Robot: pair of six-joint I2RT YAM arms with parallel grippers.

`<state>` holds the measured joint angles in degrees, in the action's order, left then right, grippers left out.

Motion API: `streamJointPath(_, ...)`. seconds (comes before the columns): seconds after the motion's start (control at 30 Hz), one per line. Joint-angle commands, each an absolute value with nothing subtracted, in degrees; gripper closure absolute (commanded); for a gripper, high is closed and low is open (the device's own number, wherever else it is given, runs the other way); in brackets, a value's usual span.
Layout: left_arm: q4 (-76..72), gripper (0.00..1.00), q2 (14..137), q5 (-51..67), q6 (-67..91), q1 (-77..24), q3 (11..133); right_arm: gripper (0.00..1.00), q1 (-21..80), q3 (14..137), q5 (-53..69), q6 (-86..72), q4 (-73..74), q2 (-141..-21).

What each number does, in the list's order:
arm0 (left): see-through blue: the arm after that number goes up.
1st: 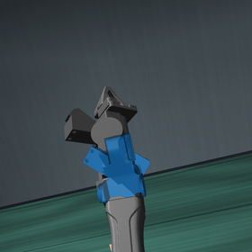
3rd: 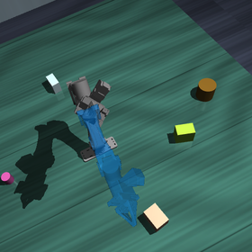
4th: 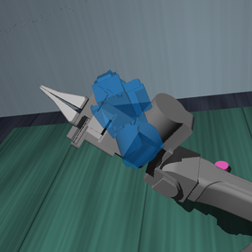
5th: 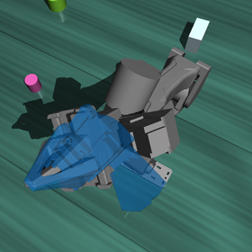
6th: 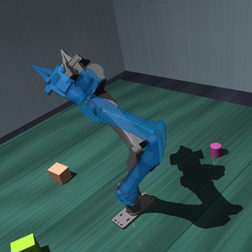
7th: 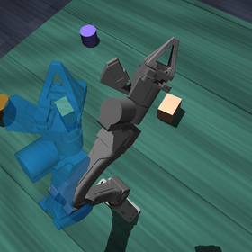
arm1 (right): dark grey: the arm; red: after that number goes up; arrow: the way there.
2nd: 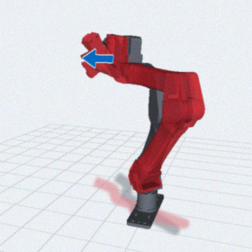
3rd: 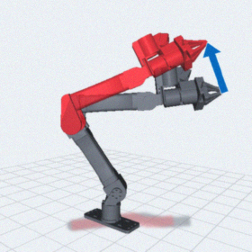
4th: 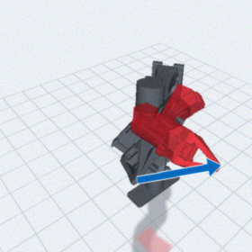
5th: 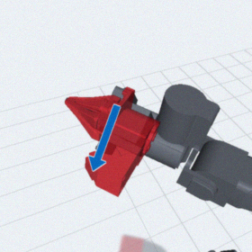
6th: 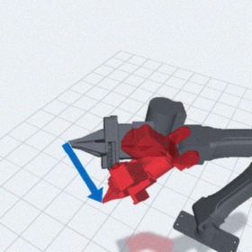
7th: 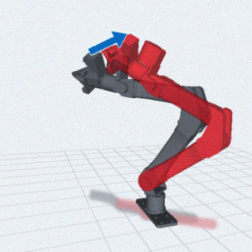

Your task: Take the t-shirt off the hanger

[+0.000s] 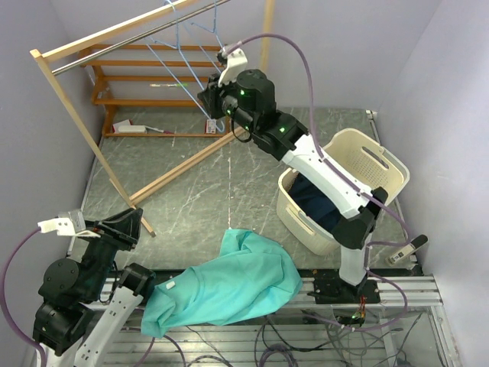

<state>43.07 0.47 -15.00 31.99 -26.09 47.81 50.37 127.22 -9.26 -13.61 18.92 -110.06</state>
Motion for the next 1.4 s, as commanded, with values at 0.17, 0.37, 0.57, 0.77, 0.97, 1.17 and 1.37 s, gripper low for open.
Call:
streamJointPath(0.17, 43.12, 0.58, 0.04, -15.28, 32.77, -26.37, 47.51, 0.54, 50.56, 100.93, -3.99, -13.43, 16.56, -88.90)
streamJointPath(0.37, 43.35, 0.58, 0.05, -15.44, 32.91, -26.33, 47.68, 0.45, 52.36, 80.48, -3.26, -15.31, 21.99, -73.03)
streamJointPath(0.57, 43.79, 0.59, 0.06, -15.82, 33.22, -26.37, 47.89, 0.29, 59.37, 60.98, -4.55, -20.87, 29.03, -66.30)
streamJointPath(0.77, 43.93, 0.59, 0.01, -15.99, 33.31, -26.37, 47.92, 0.00, 71.76, 43.36, -5.70, -29.21, 24.43, -60.72)
streamJointPath(0.97, 44.12, 0.59, 0.01, -16.04, 33.48, -26.36, 48.04, 0.00, 82.57, 38.49, -15.07, -34.56, 22.15, -62.60)
streamJointPath(1.17, 44.21, 0.59, 0.02, -16.26, 33.57, -26.37, 48.06, 0.00, 87.72, 38.12, -18.39, -35.97, 16.33, -72.92)
streamJointPath(1.37, 44.30, 0.59, 0.05, -16.26, 33.66, -26.43, 48.04, 0.00, 87.83, 39.30, -19.39, -36.07, 11.28, -81.33)
